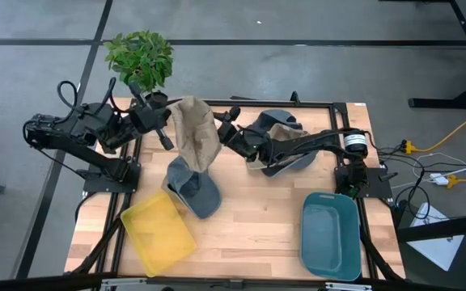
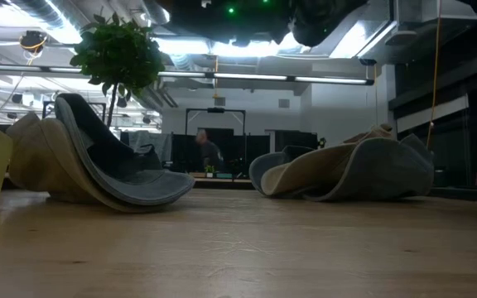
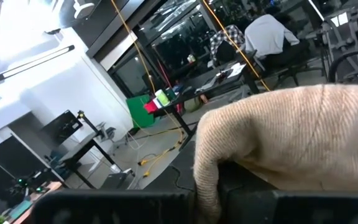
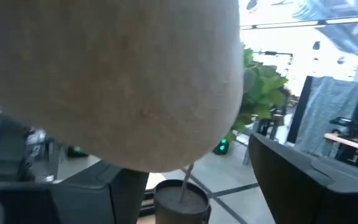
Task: Pick & Place hat
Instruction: Put the middle brown cap into the blue bin
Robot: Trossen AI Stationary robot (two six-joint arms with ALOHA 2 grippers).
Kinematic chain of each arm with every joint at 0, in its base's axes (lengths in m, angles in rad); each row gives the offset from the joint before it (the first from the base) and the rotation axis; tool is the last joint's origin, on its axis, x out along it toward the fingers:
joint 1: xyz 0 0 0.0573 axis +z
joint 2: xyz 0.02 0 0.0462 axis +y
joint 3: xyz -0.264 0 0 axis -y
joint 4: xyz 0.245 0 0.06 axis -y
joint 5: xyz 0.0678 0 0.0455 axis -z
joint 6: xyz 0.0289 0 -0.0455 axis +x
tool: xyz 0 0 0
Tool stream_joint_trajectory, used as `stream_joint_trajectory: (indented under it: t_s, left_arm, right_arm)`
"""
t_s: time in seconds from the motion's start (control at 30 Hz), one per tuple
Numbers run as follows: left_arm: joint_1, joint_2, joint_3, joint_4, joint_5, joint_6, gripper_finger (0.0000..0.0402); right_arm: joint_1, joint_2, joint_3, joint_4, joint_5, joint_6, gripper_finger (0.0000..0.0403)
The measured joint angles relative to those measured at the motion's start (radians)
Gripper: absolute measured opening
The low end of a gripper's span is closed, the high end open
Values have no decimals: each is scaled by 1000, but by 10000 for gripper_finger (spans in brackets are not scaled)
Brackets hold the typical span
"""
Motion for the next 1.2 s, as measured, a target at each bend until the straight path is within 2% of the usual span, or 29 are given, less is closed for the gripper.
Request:
stream_joint_trajectory:
  t_s: [0.13, 0.23, 0.43, 0.57, 0.6, 0.87, 1.2]
  left_arm:
    - [0, 0, 0, 0, 0, 0, 3]
    - [0, 0, 0, -1, 0, 0, 3]
    - [-2, -2, 0, -25, -7, -1, 3]
    - [-2, -5, 0, -108, -43, -28, 4]
    - [-2, -6, 0, -144, -48, -44, 6]
    - [-2, -5, 0, -389, -115, -172, 54]
    - [-15, -4, 0, -469, -108, -257, 168]
  right_arm:
    - [-5, 1, 0, 23, -3, -5, 252]
    - [-5, 1, 0, 43, 6, -44, 220]
    - [0, 1, 0, 52, 74, -116, 111]
    - [9, 1, 0, 43, 157, -179, 25]
    - [13, 1, 0, 41, 178, -203, 17]
    - [55, -8, 0, 8, 399, -446, 16]
    - [66, -110, 0, -288, 624, -543, 16]
